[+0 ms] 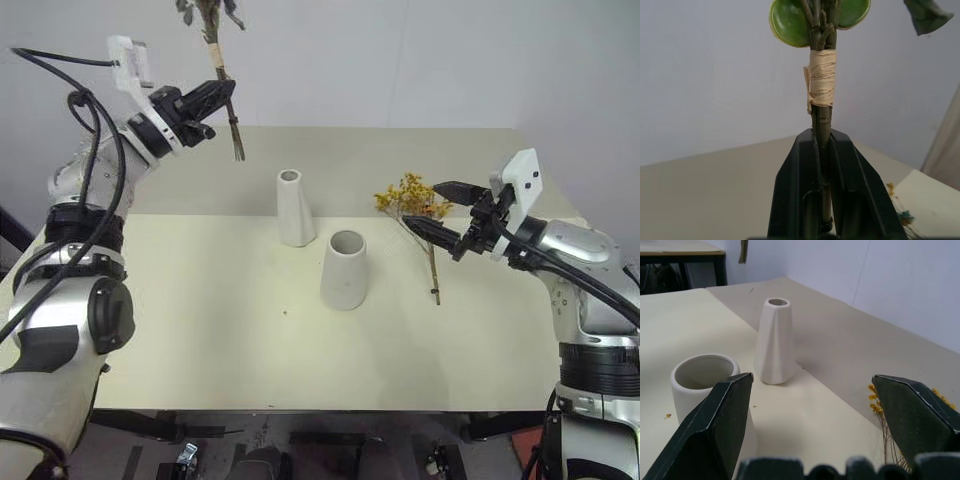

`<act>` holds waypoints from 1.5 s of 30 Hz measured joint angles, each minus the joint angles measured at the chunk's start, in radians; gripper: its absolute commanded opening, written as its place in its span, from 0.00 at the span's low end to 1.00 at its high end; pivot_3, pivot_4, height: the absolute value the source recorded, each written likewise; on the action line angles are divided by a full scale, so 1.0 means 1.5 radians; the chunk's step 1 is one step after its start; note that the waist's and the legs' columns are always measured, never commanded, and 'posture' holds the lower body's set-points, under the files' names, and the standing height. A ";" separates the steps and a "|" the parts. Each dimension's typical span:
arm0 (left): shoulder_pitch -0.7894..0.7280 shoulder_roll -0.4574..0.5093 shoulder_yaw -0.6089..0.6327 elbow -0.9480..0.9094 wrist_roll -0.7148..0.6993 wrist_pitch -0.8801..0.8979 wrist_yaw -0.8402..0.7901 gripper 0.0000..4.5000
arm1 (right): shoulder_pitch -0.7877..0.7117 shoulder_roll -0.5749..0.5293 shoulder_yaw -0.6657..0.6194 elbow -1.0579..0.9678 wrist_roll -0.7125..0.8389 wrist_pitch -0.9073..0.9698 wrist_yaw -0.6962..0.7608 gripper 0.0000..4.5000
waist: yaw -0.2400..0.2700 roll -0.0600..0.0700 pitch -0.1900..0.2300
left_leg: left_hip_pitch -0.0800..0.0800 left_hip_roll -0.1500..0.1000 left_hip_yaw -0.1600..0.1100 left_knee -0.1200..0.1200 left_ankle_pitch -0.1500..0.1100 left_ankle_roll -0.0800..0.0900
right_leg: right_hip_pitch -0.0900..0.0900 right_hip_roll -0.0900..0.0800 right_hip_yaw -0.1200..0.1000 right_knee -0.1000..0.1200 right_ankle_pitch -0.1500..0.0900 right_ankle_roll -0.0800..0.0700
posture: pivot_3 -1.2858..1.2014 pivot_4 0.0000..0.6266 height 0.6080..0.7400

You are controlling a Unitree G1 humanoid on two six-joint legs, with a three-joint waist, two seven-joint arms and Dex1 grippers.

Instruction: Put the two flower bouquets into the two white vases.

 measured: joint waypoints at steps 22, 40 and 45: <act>-0.056 -0.077 0.043 0.175 0.078 -0.138 -0.031 0.00 | 0.131 0.001 -0.089 -0.171 0.072 0.056 -0.102 1.00 | 0.001 0.000 0.000 | -0.004 0.000 -0.001 0.006 -0.001 0.002 | 0.000 0.000 -0.001 0.000 0.001 0.002 | 0.52 0.24 1.00; -0.056 -0.114 0.068 0.211 0.107 -0.186 -0.009 0.00 | 0.201 -0.008 -0.147 -0.253 0.123 0.086 -0.153 1.00 | 0.002 0.000 0.000 | -0.004 0.000 -0.001 0.006 -0.001 0.002 | 0.000 0.000 -0.001 0.000 0.001 0.002 | 0.52 0.24 1.00; -0.064 -0.123 0.081 0.216 0.107 -0.191 -0.001 0.00 | 0.204 -0.010 -0.148 -0.263 0.135 0.087 -0.162 1.00 | 0.002 0.000 0.000 | -0.004 0.000 -0.001 0.006 -0.001 0.002 | 0.000 0.000 -0.001 0.000 0.001 0.002 | 0.52 0.24 1.00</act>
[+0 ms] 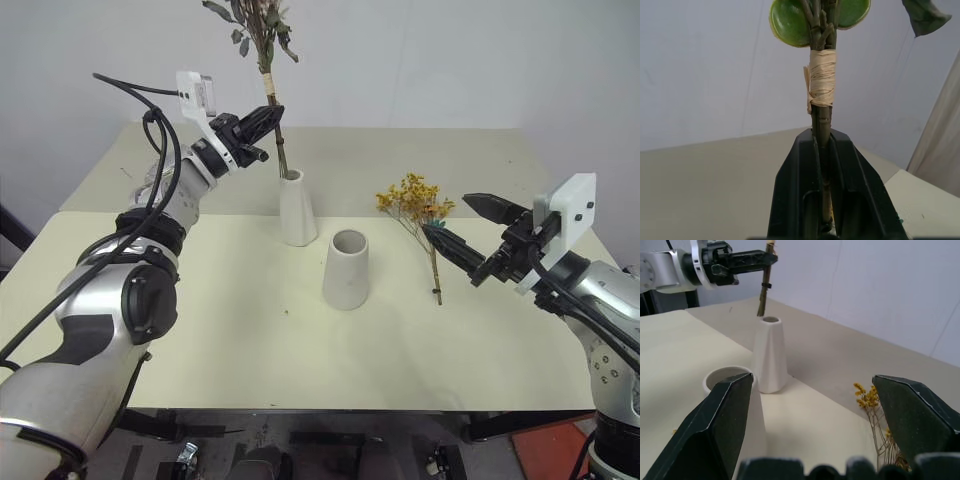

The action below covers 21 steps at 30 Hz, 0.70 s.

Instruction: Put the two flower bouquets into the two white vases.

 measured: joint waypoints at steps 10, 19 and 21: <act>-0.003 -0.021 0.006 0.011 0.026 -0.071 0.041 0.00 | 0.030 0.000 -0.012 -0.028 0.020 0.000 -0.018 1.00 | 0.001 0.000 0.000 | 0.000 0.000 0.000 0.000 0.000 0.000 | 0.000 0.000 0.000 0.000 0.000 0.000 | 0.52 0.24 1.00; 0.020 -0.037 0.005 0.017 0.040 -0.097 0.044 0.00 | 0.049 -0.001 -0.025 -0.043 0.029 0.002 -0.032 1.00 | 0.001 0.000 0.000 | 0.000 0.000 0.000 0.000 0.000 0.000 | 0.000 0.000 0.000 0.000 0.000 0.000 | 0.52 0.24 1.00; 0.021 -0.037 0.005 0.017 0.043 -0.097 0.045 0.00 | 0.052 -0.001 -0.026 -0.046 0.034 0.003 -0.033 1.00 | 0.001 0.000 0.000 | 0.000 0.000 0.000 0.000 0.000 0.000 | 0.000 0.000 0.000 0.000 0.000 0.000 | 0.52 0.24 1.00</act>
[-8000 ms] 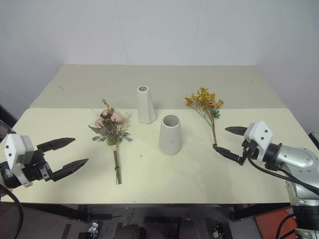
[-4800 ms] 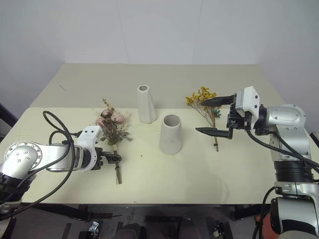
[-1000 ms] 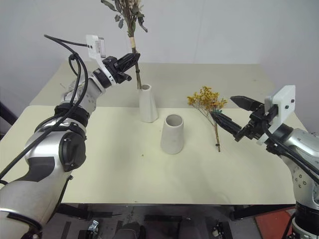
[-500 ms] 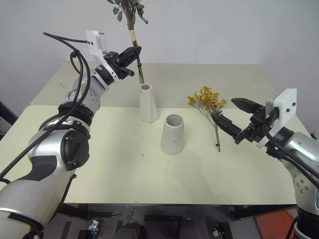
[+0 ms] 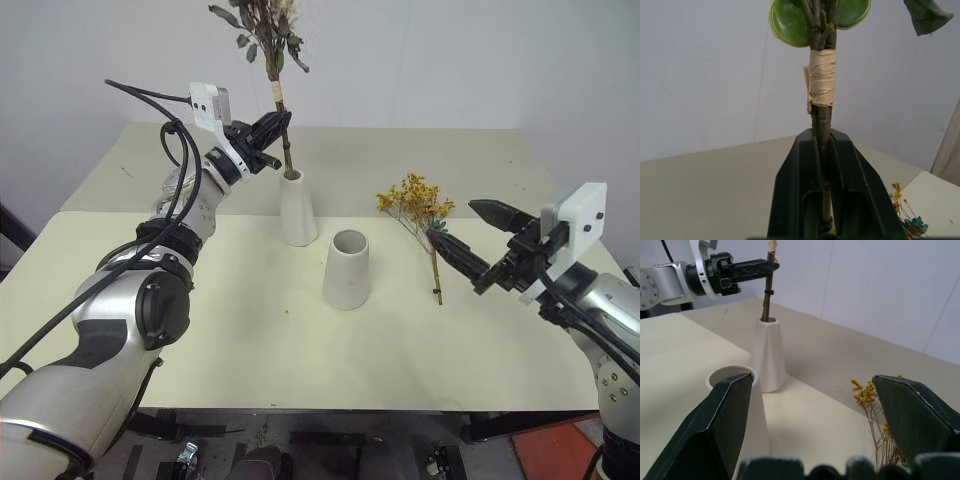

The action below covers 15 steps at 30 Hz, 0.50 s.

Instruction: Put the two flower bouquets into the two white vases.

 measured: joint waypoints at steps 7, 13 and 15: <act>0.020 0.000 0.000 0.000 0.011 0.000 -0.001 0.00 | 0.002 -0.003 0.000 -0.004 0.006 0.005 -0.007 1.00 | 0.000 0.000 0.000 | 0.000 0.000 0.000 0.000 0.000 0.000 | 0.000 0.000 0.000 0.000 0.000 0.000 | 0.52 0.24 1.00; 0.025 0.000 0.000 0.001 0.021 0.000 -0.001 0.00 | -0.002 -0.005 0.001 -0.003 0.006 0.005 -0.007 1.00 | 0.000 0.000 0.000 | 0.000 0.000 0.000 0.000 0.000 0.000 | 0.000 0.000 0.000 0.000 0.000 0.000 | 0.52 0.24 1.00; 0.026 0.000 0.000 0.001 0.022 0.000 -0.002 0.00 | -0.007 -0.006 0.003 -0.002 0.006 0.005 -0.007 1.00 | 0.000 0.000 0.000 | 0.000 0.000 0.000 0.000 0.000 0.000 | 0.000 0.000 0.000 0.000 0.000 0.000 | 0.52 0.24 1.00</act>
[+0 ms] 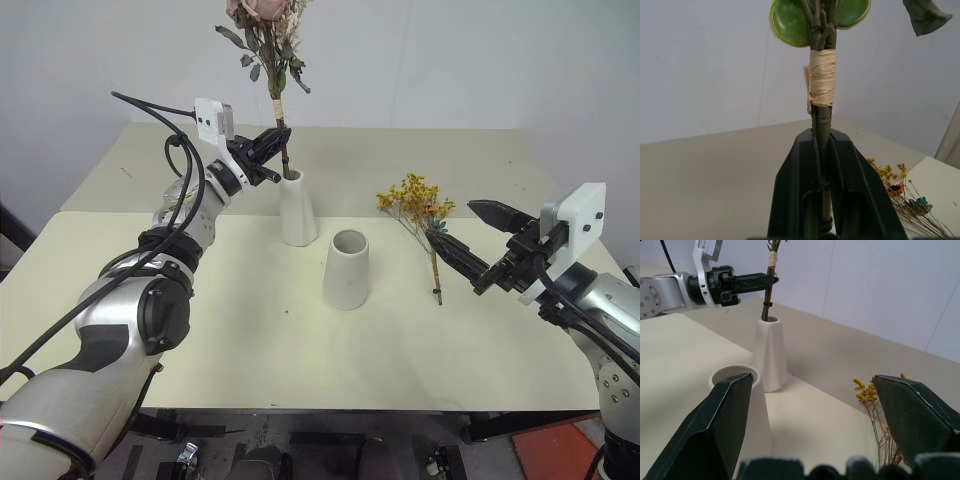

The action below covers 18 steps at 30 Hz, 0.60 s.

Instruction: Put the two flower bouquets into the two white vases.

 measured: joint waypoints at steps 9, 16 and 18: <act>0.023 -0.005 -0.007 0.000 0.004 0.000 -0.010 0.00 | -0.049 -0.024 0.029 0.036 -0.004 0.000 0.013 1.00 | 0.000 0.000 0.000 | 0.000 0.000 0.000 0.000 0.000 0.000 | 0.000 0.000 0.000 0.000 0.000 0.000 | 0.52 0.24 1.00; 0.029 -0.006 -0.011 0.001 0.004 0.000 -0.010 0.00 | -0.055 -0.025 0.046 0.047 -0.014 0.000 0.020 1.00 | 0.000 0.000 0.000 | 0.000 0.000 0.000 0.000 0.000 0.000 | 0.000 0.000 0.000 0.000 0.000 0.000 | 0.52 0.24 1.00; 0.029 -0.006 -0.011 0.001 0.004 0.001 -0.011 0.00 | -0.057 -0.024 0.052 0.052 -0.015 0.000 0.022 1.00 | 0.000 0.000 0.000 | 0.000 0.000 0.000 0.000 0.000 0.000 | 0.000 0.000 0.000 0.000 0.000 0.000 | 0.52 0.24 1.00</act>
